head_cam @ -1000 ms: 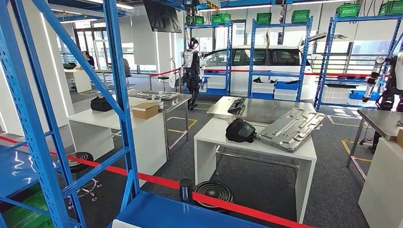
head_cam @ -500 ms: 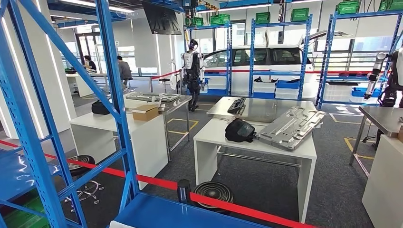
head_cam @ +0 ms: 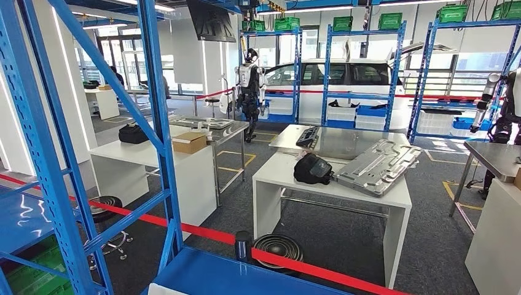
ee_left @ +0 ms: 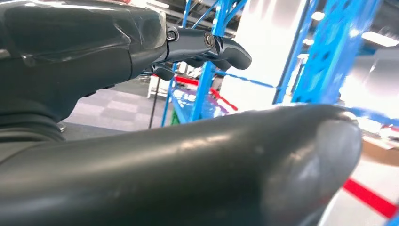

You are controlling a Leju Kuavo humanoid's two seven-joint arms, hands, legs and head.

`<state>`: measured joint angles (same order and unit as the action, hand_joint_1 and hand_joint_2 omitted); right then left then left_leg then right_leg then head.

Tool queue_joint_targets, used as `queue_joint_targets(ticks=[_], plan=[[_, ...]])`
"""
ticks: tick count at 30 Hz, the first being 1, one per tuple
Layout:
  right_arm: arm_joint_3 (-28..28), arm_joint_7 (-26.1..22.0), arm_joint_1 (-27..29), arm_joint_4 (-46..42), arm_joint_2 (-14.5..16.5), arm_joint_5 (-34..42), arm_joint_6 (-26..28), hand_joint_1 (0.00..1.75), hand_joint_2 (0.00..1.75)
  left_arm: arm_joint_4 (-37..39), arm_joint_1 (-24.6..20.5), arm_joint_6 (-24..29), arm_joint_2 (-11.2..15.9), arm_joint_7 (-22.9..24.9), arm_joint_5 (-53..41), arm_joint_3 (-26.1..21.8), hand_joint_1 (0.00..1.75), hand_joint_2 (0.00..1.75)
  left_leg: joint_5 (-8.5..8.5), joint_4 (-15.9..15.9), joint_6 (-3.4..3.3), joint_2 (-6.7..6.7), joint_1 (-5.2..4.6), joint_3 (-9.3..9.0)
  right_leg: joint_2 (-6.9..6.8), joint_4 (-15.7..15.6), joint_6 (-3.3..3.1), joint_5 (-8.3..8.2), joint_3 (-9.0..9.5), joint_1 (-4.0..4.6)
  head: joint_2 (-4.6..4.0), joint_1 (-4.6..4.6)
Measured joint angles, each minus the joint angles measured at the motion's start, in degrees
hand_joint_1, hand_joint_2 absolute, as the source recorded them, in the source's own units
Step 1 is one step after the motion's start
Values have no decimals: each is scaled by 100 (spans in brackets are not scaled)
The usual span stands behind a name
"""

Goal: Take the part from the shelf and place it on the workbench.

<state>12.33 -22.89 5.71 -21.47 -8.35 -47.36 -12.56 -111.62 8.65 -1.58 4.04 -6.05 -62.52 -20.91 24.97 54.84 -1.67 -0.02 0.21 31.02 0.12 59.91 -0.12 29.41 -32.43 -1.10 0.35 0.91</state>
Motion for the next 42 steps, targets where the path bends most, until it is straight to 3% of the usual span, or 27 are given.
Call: queue_joint_targets(ticks=[3, 6, 7, 9, 11, 14, 16, 19, 20, 21, 22, 25, 27, 30, 31, 32, 34, 36, 37, 39, 41, 42], plan=[[-13, -4, -32, 32, -8, 2, 2, 0, 0, 73, -69, -31, 12, 19, -47, 12, 0, 0, -11, -10, -18, 4, -10, 3, 0, 221, -28, 118, -112, 2, 0, -3], [-79, 0, -96, 120, -37, -2, 7, 0, 0, 397, -260, -72, 38, 50, -149, 126, 0, 131, -16, -4, -29, 2, -48, 24, 0, 1027, -17, 370, -526, 5, 0, -17], [-113, 3, -126, 155, -45, -3, 8, 0, 0, 562, -366, -90, 52, 60, -192, 200, 0, 175, -17, 6, -30, -1, -64, 30, -1, 1093, 15, 350, -570, 6, -1, -23], [-166, 8, -184, 185, -54, -5, 7, 0, 0, 805, -558, -118, 85, 64, -237, 343, 0, 175, -3, 46, -14, -8, -78, 39, -8, 385, 76, 36, -246, 8, -1, -30], [-218, 15, -254, 199, -61, -3, 0, 0, 0, 1005, -756, -142, 135, 61, -270, 488, 0, 175, 30, 111, 28, -9, -103, 66, -13, -204, 27, -182, 17, 21, -1, -28], [-312, 29, -336, 220, -59, 7, -21, 0, 0, 1290, -1030, -163, 239, 28, -293, 766, 0, 175, 51, 154, 78, -7, -117, 94, -12, -294, -86, -247, 52, 30, -1, -24], [-386, 37, -382, 238, -55, 20, -27, 0, 0, 1460, -1203, -170, 308, -26, -296, 980, 0, 175, 174, 329, 134, -6, -99, 178, -9, -305, -134, -274, 72, -7, 0, -14], [-490, 51, -444, 282, -54, 48, -29, 0, 0, 1733, -1460, -170, 375, -108, -289, 1320, 0, 175, 682, 1354, 252, -5, -27, 666, -7, -306, -162, -290, 73, -28, 0, 2], [-521, 55, -457, 302, -53, 55, -30, 0, 0, 1822, -1520, -170, 383, -128, -276, 1432, 0, 175, 791, 1697, 277, -4, 1, 840, -6, -305, -165, -292, 68, -28, 1, 3], [-548, 59, -467, 324, -53, 63, -30, 0, 0, 1903, -1566, -172, 387, -147, -248, 1537, 0, 175, 791, 1853, 291, -3, 25, 931, -2, -305, -165, -292, 68, -28, 0, 4], [-571, 61, -474, 341, -53, 73, -31, 0, 0, 1969, -1612, -179, 390, -165, -207, 1634, 0, 175, 673, 1761, 294, -3, 41, 906, 6, -304, -163, -290, 71, -28, 0, 6], [-642, 60, -501, 383, -53, 123, -38, 0, 0, 2142, -1808, -239, 421, -219, -55, 1897, 0, 175, 101, 602, 252, -4, 43, 378, 32, -306, -137, -281, 86, -18, -1, 6], [-678, 58, -522, 411, -54, 151, -42, 0, 0, 2267, -1942, -280, 455, -229, -3, 2070, 0, 175, 11, 197, 210, -6, 9, 177, 38, -309, -88, -287, 65, -6, 1, 7], [-720, 54, -535, 452, -55, 169, -44, 0, 0, 2451, -2067, -328, 491, -223, 17, 2278, 0, 175, -12, 117, 125, -6, -15, 142, 30, -294, 16, -281, 32, -2, 1, 2], [-732, 51, -538, 463, -59, 179, -44, 0, 0, 2517, -2115, -352, 502, -213, 24, 2340, 0, 175, -41, 66, 81, -2, -10, 118, 21, -186, 24, -221, -24, 5, 0, -2], [-742, 49, -543, 474, -66, 192, -44, 0, 0, 2593, -2168, -385, 515, -196, 34, 2402, 0, 175, -70, 17, 40, 1, -6, 98, 12, 43, 16, -109, -141, 14, 1, -9], [-758, 47, -551, 496, -83, 224, -40, 0, 0, 2779, -2245, -438, 543, -153, 55, 2520, 0, 175, -90, -13, -4, 5, -18, 98, 5, 798, -36, 203, -530, 17, 0, -23], [-780, 50, -548, 516, -90, 248, -32, 0, 0, 2981, -2271, -459, 569, -123, 63, 2622, 0, 175, -91, -11, -16, 4, -43, 109, 5, 1354, -22, 360, -830, 14, -1, -29], [-793, 51, -547, 522, -91, 258, -28, 0, 0, 3082, -2289, -461, 582, -115, 61, 2668, 0, 175, -90, -6, -17, 2, -49, 110, 4, 1328, 14, 307, -830, 11, -1, -31], [-814, 56, -553, 528, -98, 285, -22, 0, 0, 3270, -2363, -462, 606, -115, 43, 2753, 0, 175, -75, 30, 1, -3, -50, 113, -3, 628, 104, -10, -494, -5, 0, -36], [-826, 69, -572, 528, -108, 316, -17, 0, 0, 3428, -2474, -460, 638, -125, 20, 2830, 0, 175, -30, 111, 51, -8, -74, 143, -4, -79, 97, -261, -141, -6, 0, -40], [-835, 80, -579, 528, -109, 331, -16, 0, 0, 3503, -2529, -461, 655, -134, 12, 2873, 0, 175, -11, 144, 75, -9, -85, 159, -1, -229, 59, -308, -65, 0, 1, -39]])
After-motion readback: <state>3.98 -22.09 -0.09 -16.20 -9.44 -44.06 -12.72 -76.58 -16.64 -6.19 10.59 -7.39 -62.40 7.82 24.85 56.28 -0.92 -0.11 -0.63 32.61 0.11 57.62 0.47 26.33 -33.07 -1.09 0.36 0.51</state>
